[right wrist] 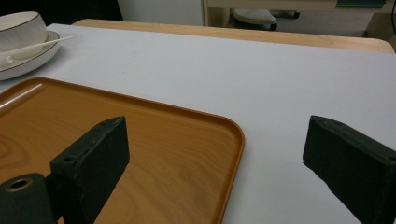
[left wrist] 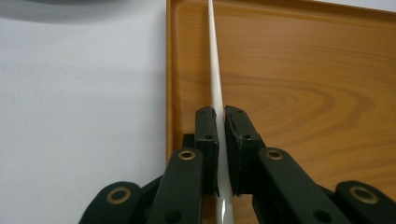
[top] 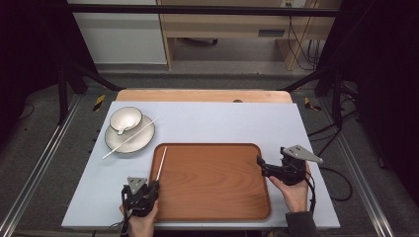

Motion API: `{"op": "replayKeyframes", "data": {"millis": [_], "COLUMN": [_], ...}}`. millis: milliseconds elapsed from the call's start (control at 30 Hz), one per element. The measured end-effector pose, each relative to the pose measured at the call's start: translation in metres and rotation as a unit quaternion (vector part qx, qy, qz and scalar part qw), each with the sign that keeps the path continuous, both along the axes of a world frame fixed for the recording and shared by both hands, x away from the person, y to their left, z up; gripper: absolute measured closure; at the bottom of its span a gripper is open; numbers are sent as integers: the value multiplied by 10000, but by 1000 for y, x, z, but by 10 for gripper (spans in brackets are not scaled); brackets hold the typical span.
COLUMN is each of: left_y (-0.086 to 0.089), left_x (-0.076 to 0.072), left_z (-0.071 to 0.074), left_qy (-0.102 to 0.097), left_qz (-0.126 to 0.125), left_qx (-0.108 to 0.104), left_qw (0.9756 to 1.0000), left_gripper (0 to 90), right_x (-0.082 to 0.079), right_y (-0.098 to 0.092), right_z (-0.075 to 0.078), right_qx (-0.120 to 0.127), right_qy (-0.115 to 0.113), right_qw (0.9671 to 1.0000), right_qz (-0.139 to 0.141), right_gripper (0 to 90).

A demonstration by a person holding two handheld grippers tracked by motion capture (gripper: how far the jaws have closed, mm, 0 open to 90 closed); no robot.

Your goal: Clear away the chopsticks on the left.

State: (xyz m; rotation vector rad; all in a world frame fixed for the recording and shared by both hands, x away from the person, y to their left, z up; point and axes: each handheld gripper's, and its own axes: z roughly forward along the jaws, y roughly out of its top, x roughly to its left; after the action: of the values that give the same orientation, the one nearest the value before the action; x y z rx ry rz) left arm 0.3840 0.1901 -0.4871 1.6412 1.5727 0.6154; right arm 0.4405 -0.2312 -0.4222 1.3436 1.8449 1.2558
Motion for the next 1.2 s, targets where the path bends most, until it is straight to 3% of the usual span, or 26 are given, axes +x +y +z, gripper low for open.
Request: {"op": "replayKeyframes", "data": {"millis": [433,700,733,1000,1200], "left_y": [0,3,5,13,25], "left_x": [2,1,1,6,16], "left_z": [0,6,9,25,46], "left_qy": [-14,-186,-264,-598,-853], "left_qz": [-37,-274,-435,-905,-1119], "left_qx": [-51,-97,-148,-175,-2], "left_qw": [10000,9994,9986,9939,9901], "left_gripper": [796,729,707,605,476], "right_x": [0,-1,-1,-1,-1], "right_y": [1,-1,-1,-1,-2], "right_z": [-1,1,1,1,1], "right_qx": [-22,26,29,46,44], "right_qy": [-10,-19,-24,-21,-31], "right_qw": [10000,10000,10000,10000,10000], "right_qz": [19,-6,-15,-11,-2], "right_gripper": [72,72,72,72,72]}}
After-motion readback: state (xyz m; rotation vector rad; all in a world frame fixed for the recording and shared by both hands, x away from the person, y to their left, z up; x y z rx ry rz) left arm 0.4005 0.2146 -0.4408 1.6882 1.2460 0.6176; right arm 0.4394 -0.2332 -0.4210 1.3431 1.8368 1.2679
